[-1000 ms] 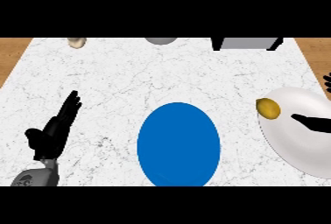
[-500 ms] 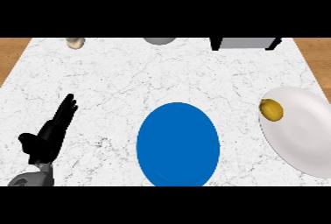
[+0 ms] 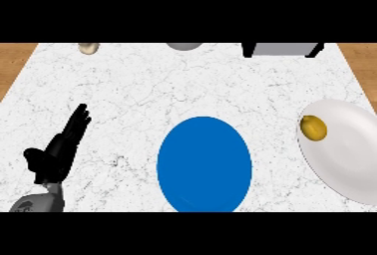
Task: Pick the lemon from the plate and place it in the plate
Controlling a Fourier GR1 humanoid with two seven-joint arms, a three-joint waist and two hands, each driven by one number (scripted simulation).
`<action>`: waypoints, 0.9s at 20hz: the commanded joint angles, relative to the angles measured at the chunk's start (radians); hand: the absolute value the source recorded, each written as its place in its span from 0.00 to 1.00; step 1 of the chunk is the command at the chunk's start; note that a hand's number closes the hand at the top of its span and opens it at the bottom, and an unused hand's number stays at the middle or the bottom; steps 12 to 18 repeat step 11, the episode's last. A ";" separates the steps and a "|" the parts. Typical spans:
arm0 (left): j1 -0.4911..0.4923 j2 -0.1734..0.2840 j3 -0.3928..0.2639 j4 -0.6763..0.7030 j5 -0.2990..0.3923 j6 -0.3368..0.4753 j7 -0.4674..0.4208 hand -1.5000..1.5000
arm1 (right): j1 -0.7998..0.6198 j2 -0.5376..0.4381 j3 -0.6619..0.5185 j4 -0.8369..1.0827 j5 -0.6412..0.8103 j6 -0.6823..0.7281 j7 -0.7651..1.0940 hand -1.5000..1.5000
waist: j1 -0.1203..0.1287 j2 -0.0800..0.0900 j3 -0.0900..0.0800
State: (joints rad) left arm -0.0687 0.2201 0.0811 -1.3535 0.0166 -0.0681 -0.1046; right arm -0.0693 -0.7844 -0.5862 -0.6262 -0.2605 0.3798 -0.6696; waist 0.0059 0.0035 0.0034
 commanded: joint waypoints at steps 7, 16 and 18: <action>0.003 -0.013 -0.002 0.031 -0.011 -0.008 -0.047 0.50 | -0.021 -0.119 0.037 0.294 0.118 0.136 -0.273 0.00 | 0.007 0.002 0.003; 0.011 -0.016 -0.002 0.051 -0.015 -0.012 -0.056 0.50 | -0.024 -0.080 0.034 0.321 0.132 0.050 -0.347 0.00 | 0.006 0.002 0.004; 0.011 -0.016 -0.002 0.051 -0.015 -0.012 -0.056 0.50 | -0.024 -0.080 0.034 0.321 0.132 0.050 -0.347 0.00 | 0.006 0.002 0.004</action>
